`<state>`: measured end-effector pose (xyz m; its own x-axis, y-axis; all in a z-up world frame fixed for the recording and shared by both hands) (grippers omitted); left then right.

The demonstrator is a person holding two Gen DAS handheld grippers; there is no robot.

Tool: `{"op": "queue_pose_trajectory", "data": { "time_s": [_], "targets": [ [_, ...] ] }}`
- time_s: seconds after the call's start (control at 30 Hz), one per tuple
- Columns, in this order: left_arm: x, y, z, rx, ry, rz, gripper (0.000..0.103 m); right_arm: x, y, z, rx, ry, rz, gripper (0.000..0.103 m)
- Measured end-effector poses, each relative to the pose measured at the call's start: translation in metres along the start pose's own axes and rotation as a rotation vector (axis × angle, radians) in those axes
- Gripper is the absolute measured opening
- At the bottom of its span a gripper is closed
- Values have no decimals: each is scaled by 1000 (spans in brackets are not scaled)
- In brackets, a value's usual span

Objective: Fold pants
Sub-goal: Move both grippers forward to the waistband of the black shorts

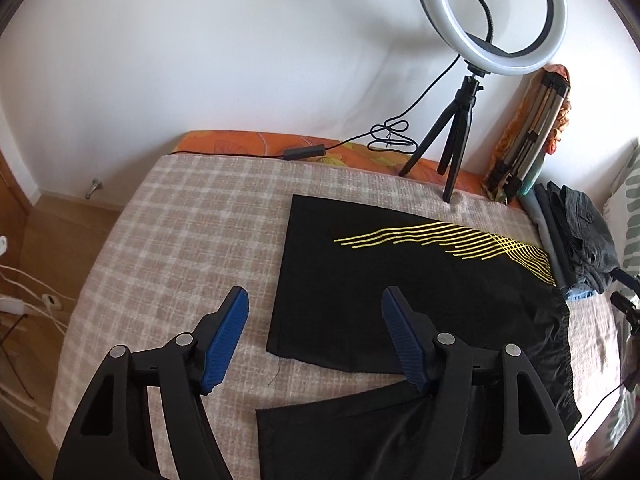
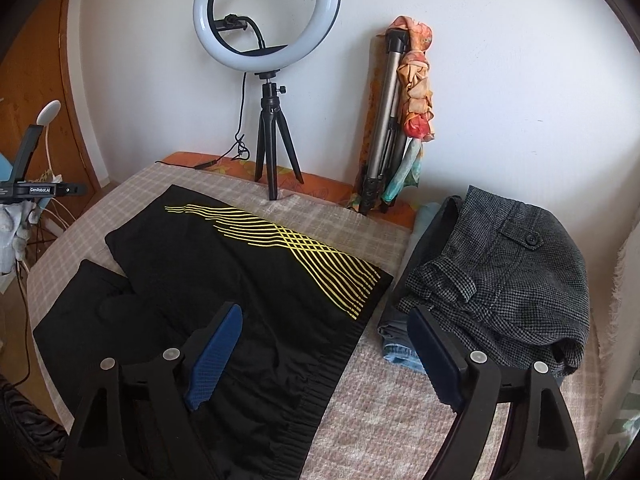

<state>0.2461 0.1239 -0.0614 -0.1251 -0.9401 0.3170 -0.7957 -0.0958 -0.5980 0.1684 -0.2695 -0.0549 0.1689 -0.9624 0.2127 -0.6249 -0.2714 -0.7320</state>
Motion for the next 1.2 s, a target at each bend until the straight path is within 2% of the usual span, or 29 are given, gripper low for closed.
{"op": "queue_pose_trajectory", "data": {
  "time_s": [0.23,0.37,0.47,0.63,0.83,1.07,1.17,1.2],
  "targets": [
    [-14,-28,54,-57,14,-23,68,-6,-25,64,-108,-53,-42,83],
    [-21,-41,91,-119,67,-72,68,-20,-37,100,-167,-90,-84,81],
    [-27,-54,111,-115,34,-71,68,-33,-44,125,-203,-113,-112,81],
    [-45,-69,145,-125,21,-112,68,-52,-54,160,-249,-148,-143,83],
    [-62,-77,172,-123,27,-156,68,-54,-60,193,-293,-157,-132,83],
    [-64,-70,188,-150,24,-133,68,-50,-60,221,-335,-171,-123,84],
    [-60,-68,189,-147,15,-88,61,-50,-58,228,-348,-186,-136,84],
    [-58,-67,189,-142,7,-73,51,-51,-57,230,-350,-185,-143,84]
  ]
}}
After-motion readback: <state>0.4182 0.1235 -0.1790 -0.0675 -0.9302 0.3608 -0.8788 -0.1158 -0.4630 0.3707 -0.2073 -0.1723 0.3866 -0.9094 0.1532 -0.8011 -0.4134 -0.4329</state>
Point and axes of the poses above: each gripper's, at about its wrist camera, not at the fingertips, and z roughly the way its jaws point, x to its right, y to its underside, the point moved 5 cm from there along z, roughly the way its jaws point, and after that the axes turned 14 degrees about y, right-handed, at the moved point
